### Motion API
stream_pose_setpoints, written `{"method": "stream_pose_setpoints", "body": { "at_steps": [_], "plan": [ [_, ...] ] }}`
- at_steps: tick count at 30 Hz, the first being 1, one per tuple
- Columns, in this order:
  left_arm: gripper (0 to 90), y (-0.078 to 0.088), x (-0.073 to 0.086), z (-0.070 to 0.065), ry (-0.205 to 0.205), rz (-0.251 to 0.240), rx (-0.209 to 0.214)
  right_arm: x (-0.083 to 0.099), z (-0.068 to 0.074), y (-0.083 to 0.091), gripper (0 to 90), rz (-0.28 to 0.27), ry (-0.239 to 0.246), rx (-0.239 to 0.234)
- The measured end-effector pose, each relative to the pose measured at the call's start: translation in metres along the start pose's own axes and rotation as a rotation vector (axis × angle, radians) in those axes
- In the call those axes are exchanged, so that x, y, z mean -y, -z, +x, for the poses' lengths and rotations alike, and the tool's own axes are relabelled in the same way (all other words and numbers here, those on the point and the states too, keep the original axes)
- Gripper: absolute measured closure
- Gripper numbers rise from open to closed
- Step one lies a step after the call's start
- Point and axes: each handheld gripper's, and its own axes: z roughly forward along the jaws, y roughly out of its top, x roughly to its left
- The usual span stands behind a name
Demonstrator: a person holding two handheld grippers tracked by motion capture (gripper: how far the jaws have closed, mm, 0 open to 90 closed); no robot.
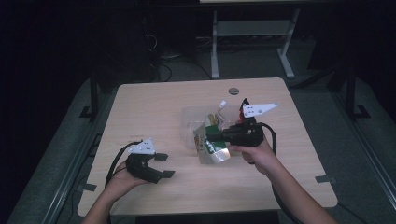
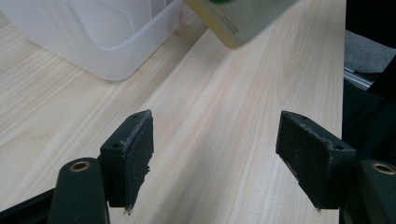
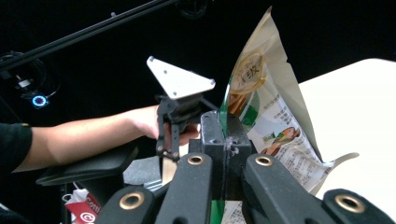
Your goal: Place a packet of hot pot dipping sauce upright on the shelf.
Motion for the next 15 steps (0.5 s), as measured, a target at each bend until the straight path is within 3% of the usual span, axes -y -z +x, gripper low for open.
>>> {"method": "stream_pose_setpoints", "body": {
  "at_steps": [15],
  "plan": [
    [27.0,-0.002,0.001,0.0,-0.013,0.015,0.004,-0.033,-0.03,0.0,90.0,-0.021,0.006,0.098]
  ]
}}
